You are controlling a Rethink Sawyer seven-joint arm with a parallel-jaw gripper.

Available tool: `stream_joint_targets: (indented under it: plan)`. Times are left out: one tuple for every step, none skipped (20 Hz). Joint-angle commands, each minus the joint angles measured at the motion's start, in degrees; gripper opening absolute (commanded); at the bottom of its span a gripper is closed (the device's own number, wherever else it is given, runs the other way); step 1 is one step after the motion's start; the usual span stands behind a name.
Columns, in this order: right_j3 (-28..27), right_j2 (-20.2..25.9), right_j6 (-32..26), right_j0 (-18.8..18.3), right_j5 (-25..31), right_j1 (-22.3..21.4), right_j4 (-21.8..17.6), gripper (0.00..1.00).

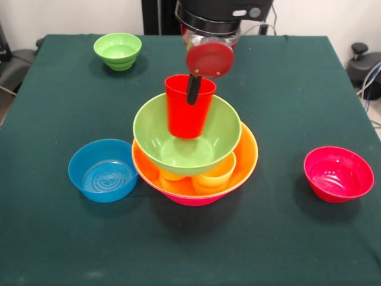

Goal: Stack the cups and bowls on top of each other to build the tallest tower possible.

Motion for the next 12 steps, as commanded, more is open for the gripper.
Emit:
stream_joint_targets:
  plan:
    - [6.0,8.79,3.8,-0.84,-1.24,-0.56,-0.08,0.0]
    - [5.81,8.62,3.97,-0.75,-1.06,-0.47,-0.22,0.0]
    - [5.67,8.4,4.22,-0.73,-0.86,-0.46,-0.32,0.0]
    - [5.28,7.91,4.47,-0.6,-0.71,-0.21,-0.63,0.0]
    - [5.1,7.75,4.7,-0.57,-0.64,-0.12,-0.67,0.0]
    - [4.78,7.4,4.91,-0.49,-0.77,0.14,-0.87,0.0]
    - [4.63,7.19,5.19,-0.41,-0.77,0.23,-0.89,0.0]
    - [4.57,7.35,5.17,-0.51,-0.61,0.23,-0.77,0.0]
    - [4.55,7.48,5.37,-0.39,-0.56,0.29,-0.61,0.0]
    - [4.47,7.44,5.6,-0.21,-0.51,0.37,-0.57,0.0]
    - [4.39,7.41,5.84,-0.03,-0.46,0.44,-0.52,0.0]
    - [4.39,7.46,5.95,0.02,-0.39,0.44,-0.44,0.0]
